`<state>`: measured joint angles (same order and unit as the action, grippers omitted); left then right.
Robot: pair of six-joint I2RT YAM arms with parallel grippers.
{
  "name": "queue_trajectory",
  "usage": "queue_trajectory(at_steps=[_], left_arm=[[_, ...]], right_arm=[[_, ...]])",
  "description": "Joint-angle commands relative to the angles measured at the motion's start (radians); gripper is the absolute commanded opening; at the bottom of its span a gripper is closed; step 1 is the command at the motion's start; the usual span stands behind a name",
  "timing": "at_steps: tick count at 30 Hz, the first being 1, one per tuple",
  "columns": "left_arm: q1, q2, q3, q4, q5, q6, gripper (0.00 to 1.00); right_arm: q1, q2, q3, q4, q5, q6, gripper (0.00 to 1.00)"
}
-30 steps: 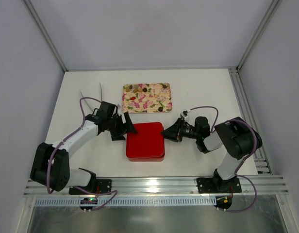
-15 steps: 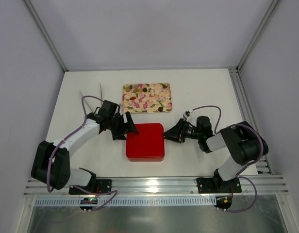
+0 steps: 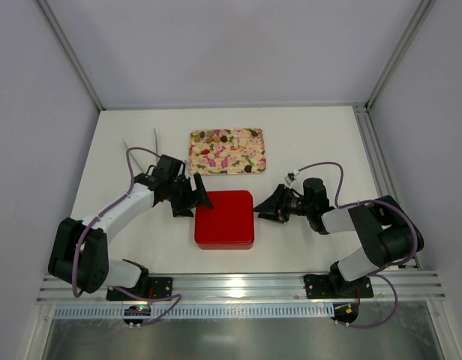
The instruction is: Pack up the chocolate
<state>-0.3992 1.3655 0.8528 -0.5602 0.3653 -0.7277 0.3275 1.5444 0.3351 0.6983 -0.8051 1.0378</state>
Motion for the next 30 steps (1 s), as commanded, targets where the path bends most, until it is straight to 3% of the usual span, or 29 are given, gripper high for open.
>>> queue_trajectory(at_steps=[1,17,30], left_arm=[[-0.003,0.0,0.042,-0.017,-0.011,0.017,0.81],[-0.003,-0.003,0.058,-0.041,-0.016,0.027,0.81],[-0.026,0.003,0.065,-0.073,-0.017,0.036,0.82]], right_arm=[[-0.005,-0.053,0.041,-0.083,0.038,-0.076,0.53],[-0.013,-0.161,0.084,-0.315,0.115,-0.189,0.55],[0.037,-0.268,0.171,-0.566,0.247,-0.337,0.72]])
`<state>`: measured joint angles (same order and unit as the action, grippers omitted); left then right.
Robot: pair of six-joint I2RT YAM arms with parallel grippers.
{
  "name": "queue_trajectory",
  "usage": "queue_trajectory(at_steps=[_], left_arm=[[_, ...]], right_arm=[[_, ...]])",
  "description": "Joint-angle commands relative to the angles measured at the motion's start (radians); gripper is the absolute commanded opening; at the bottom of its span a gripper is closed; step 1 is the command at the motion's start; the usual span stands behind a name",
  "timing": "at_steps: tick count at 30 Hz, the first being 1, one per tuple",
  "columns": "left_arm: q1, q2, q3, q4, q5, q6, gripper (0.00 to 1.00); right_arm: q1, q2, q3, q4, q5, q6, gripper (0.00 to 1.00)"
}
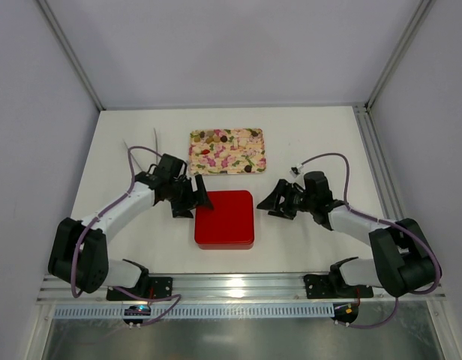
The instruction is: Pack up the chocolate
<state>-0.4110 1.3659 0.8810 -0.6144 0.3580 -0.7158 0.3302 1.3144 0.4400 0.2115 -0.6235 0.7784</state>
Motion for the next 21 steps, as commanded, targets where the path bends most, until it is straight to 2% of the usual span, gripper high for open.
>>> queue_trajectory(at_steps=[1,10,21], left_arm=[[-0.018,0.005,0.038,-0.024,-0.01,0.024,0.82],[-0.055,0.051,0.081,-0.05,-0.03,0.032,0.82],[-0.103,0.116,0.139,-0.073,-0.059,0.044,0.82]], right_arm=[[0.049,-0.038,0.078,-0.101,0.082,-0.088,0.72],[0.203,0.0,0.203,-0.28,0.257,-0.134,0.72],[0.28,0.036,0.246,-0.311,0.312,-0.131,0.7]])
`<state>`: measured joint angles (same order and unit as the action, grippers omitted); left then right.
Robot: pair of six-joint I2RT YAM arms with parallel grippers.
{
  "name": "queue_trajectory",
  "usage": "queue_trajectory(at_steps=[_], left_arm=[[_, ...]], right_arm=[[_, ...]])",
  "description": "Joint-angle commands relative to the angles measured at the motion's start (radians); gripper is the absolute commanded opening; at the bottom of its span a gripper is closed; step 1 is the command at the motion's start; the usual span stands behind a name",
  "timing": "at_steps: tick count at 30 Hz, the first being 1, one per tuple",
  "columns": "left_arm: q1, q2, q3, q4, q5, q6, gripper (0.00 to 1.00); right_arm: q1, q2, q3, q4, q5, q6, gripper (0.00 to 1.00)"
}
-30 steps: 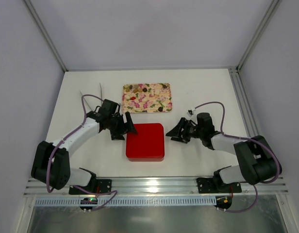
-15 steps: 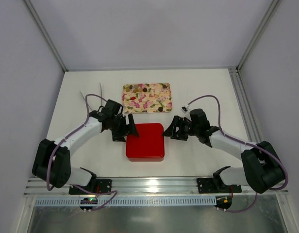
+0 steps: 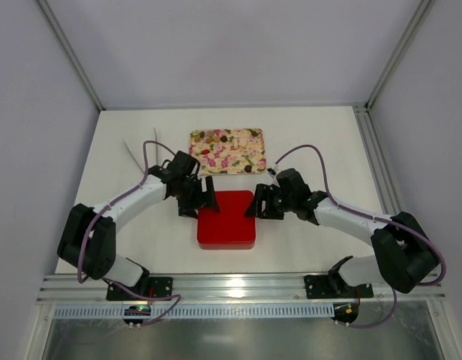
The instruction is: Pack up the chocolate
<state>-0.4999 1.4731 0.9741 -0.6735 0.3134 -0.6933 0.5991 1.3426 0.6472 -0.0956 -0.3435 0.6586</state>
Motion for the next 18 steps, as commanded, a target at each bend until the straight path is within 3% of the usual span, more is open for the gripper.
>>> queue_trajectory(at_steps=[1,18], left_arm=[[-0.017,0.018,0.048,-0.015,-0.02,0.023,0.82],[-0.057,0.11,0.064,-0.081,-0.138,0.032,0.81]], right_arm=[[0.013,0.009,0.039,-0.004,0.031,-0.011,0.68],[0.018,0.01,-0.061,0.08,0.008,0.024,0.58]])
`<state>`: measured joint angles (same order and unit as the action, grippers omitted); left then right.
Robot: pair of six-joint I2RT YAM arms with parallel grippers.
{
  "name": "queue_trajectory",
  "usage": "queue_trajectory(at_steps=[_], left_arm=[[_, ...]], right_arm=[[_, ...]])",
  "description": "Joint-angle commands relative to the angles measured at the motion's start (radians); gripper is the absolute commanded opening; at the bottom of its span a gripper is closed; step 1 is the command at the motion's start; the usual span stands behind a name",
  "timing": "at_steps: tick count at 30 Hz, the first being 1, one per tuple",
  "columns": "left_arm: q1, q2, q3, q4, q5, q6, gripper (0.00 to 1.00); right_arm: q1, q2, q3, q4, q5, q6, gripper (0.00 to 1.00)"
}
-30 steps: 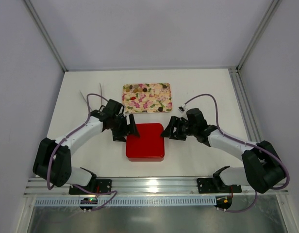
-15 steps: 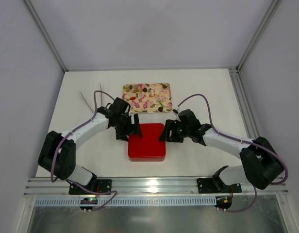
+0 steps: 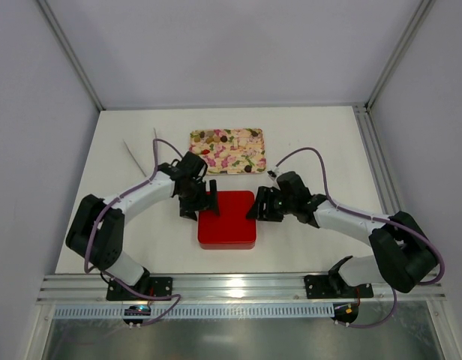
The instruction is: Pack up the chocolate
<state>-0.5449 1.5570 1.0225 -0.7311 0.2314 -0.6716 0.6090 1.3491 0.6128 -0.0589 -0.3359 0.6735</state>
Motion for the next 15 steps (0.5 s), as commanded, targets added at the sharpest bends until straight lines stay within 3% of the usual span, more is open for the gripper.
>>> queue_trajectory(at_steps=[1,15], left_arm=[[-0.015,0.032,0.014,-0.024,-0.061,0.01,0.81],[-0.026,0.046,-0.081,0.018,-0.092,-0.039,0.8]], right_arm=[[0.008,0.002,-0.036,0.05,0.0,0.011,0.58],[0.009,-0.013,-0.189,0.174,-0.002,0.07,0.54]])
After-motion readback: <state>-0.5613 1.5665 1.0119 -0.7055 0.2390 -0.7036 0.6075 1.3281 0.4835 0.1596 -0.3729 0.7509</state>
